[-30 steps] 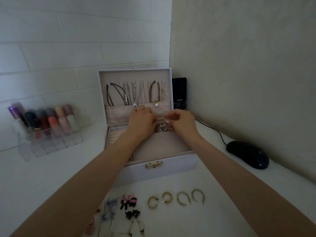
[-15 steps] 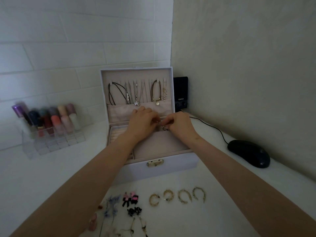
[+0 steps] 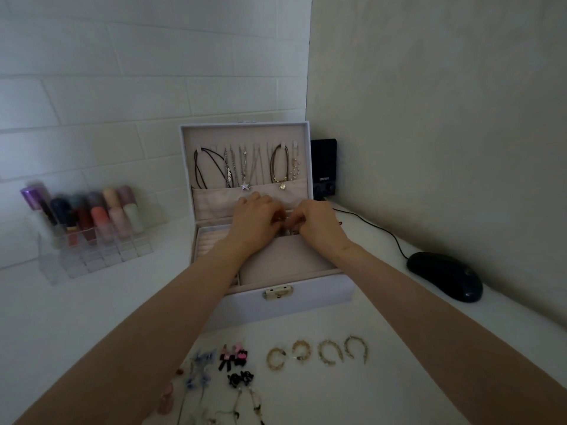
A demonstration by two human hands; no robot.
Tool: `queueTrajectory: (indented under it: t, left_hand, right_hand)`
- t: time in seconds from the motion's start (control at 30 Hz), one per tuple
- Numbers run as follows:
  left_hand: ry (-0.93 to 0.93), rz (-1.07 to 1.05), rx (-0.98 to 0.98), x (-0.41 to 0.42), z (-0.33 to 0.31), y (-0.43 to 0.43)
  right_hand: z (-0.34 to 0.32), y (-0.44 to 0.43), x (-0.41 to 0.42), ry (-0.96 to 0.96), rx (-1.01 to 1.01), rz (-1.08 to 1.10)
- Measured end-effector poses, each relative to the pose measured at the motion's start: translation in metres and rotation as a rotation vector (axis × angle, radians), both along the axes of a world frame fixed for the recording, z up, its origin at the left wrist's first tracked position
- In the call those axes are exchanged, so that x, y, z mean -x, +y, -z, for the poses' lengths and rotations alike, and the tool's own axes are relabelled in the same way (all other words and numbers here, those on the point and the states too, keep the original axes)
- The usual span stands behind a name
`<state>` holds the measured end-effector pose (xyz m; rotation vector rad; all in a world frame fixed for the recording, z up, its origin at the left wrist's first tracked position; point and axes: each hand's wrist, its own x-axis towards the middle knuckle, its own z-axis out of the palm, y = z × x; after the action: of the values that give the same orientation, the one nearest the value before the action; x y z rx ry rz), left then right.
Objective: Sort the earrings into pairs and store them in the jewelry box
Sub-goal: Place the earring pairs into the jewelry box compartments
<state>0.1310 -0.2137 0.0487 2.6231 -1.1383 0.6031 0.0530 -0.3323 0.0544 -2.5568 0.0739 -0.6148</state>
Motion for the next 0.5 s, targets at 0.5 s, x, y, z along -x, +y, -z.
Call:
queueTrajectory:
  t: [0.5]
  left_hand:
    - [-0.009,-0.028,-0.026,-0.0011,0.0011,-0.001]
  right_hand:
    - [0.0032,-0.0015,-0.0013,0.016,-0.123,0.063]
